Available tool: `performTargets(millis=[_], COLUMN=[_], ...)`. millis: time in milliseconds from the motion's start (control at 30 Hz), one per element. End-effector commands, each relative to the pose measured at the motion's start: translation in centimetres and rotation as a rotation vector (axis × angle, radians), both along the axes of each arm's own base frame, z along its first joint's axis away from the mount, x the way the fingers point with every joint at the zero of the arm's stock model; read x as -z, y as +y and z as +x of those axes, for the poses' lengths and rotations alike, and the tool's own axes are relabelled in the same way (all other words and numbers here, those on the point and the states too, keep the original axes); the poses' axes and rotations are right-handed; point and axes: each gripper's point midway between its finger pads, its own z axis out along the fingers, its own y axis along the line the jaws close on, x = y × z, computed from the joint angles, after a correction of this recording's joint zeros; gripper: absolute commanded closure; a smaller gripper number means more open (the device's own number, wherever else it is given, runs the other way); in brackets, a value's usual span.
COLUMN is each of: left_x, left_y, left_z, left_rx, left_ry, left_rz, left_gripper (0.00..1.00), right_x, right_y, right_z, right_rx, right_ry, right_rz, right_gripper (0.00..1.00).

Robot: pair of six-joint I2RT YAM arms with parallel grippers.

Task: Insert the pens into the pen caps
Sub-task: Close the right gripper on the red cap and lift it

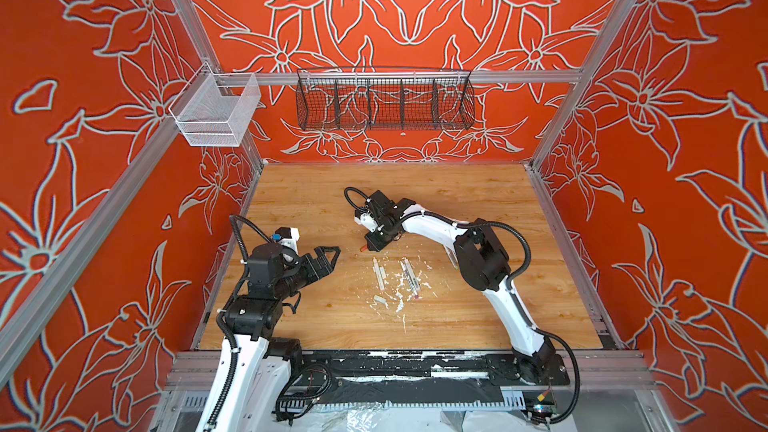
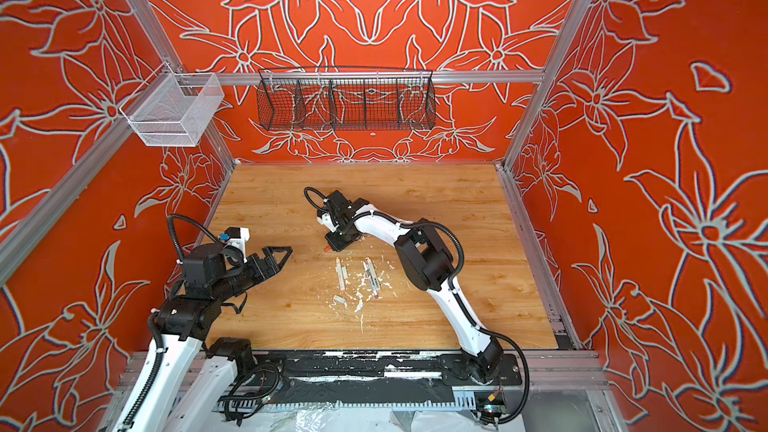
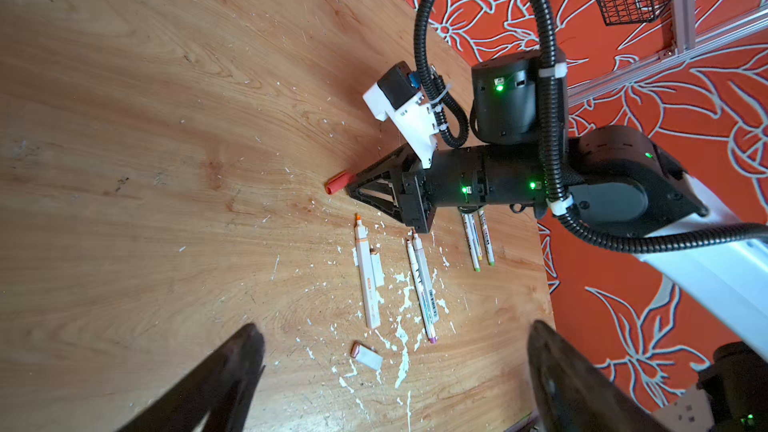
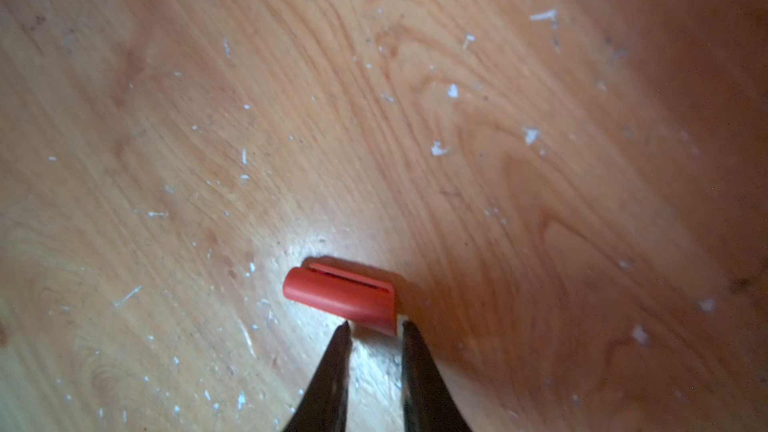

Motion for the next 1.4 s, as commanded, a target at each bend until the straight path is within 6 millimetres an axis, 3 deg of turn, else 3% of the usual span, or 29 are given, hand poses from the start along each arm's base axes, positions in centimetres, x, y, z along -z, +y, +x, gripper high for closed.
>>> performTargets(millis=[0, 133, 267, 400, 633, 933, 1100, 1267, 1367], left_x=[0.4, 0.7, 0.8, 0.5, -0.4, -1.4, -1.3, -1.4, -1.4], left_y=[0.4, 0.4, 0.4, 0.7, 2.5, 3.3, 3.3, 3.3, 3.2], left_z=[0.0, 0.2, 0.2, 0.1, -0.7, -1.4, -1.3, -1.3, -1.3], left_rx=[-0.021, -0.021, -0.021, -0.034, -0.133, -0.183, -0.179, -0.180, -0.178], left_ry=[0.009, 0.021, 0.023, 0.009, -0.046, -0.096, -0.091, -0.096, -0.098], left_rz=[0.009, 0.011, 0.011, 0.019, 0.073, 0.090, 0.090, 0.091, 0.089], left_gripper=[0.03, 0.03, 0.03, 0.03, 0.03, 0.03, 0.03, 0.03, 0.03], right_x=[1.3, 1.1, 0.7, -0.8, -2.7, -1.7, -0.6, 1.2, 1.9], right_y=[0.9, 1.6, 0.7, 1.2, 2.0, 4.9, 6.1, 6.0, 5.5], right_z=[-0.6, 0.1, 1.6, 0.4, -0.1, 0.2, 0.2, -0.6, -1.1], right_rx=[0.003, 0.021, 0.089, 0.117, 0.268, 0.337, 0.326, 0.307, 0.295], right_ry=[0.048, 0.030, -0.017, 0.066, 0.140, 0.224, 0.223, 0.218, 0.192], right_rz=[-0.009, 0.006, -0.051, 0.017, 0.152, 0.269, 0.243, 0.171, 0.118], right_gripper=[0.77, 0.76, 0.76, 0.75, 0.48, 0.45, 0.45, 0.46, 0.54])
